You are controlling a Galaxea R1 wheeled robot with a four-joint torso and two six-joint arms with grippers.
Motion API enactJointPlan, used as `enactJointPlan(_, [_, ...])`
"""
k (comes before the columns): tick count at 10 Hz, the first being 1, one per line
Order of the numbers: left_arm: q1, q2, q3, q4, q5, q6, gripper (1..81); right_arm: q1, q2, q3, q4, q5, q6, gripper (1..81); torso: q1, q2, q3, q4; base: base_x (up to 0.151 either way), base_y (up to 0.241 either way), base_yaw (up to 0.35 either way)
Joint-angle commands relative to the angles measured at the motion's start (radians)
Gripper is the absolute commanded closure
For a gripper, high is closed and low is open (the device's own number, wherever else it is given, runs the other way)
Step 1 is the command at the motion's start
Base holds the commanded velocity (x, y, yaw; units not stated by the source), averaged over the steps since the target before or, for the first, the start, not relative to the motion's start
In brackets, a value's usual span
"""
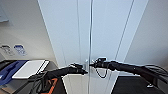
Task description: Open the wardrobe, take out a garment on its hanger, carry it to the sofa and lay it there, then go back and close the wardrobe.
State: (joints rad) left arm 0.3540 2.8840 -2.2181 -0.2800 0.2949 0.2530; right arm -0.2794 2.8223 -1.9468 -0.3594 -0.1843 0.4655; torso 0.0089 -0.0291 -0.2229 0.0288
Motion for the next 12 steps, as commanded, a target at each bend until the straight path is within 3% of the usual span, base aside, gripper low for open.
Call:
enactJointPlan(1, [-0.168,0.049,-0.049,0.028,0.023,0.0,1.0,0.168,0.016,0.011,-0.001,0.0,0.002,1.0,0.0,0.0,0.0,0.0,0.0,0.0,0.0])
enactJointPlan(5, [-0.189,0.153,-0.166,0.14,0.021,0.0,1.0,0.156,0.021,0.01,-0.003,0.011,0.001,1.0,0.0,0.0,0.0,0.0,0.0,0.0,0.0])
enactJointPlan(9, [-0.197,0.245,-0.247,0.15,0.023,0.008,1.0,0.151,0.021,0.008,-0.001,0.014,0.002,1.0,0.0,0.0,0.0,0.0,0.0,0.0,0.0])
enactJointPlan(12, [-0.197,0.296,-0.234,0.137,-0.031,-0.001,1.0,0.125,0.025,0.06,0.008,0.037,0.004,1.0,0.0,0.0,0.0,0.0,0.0,0.0,0.0])
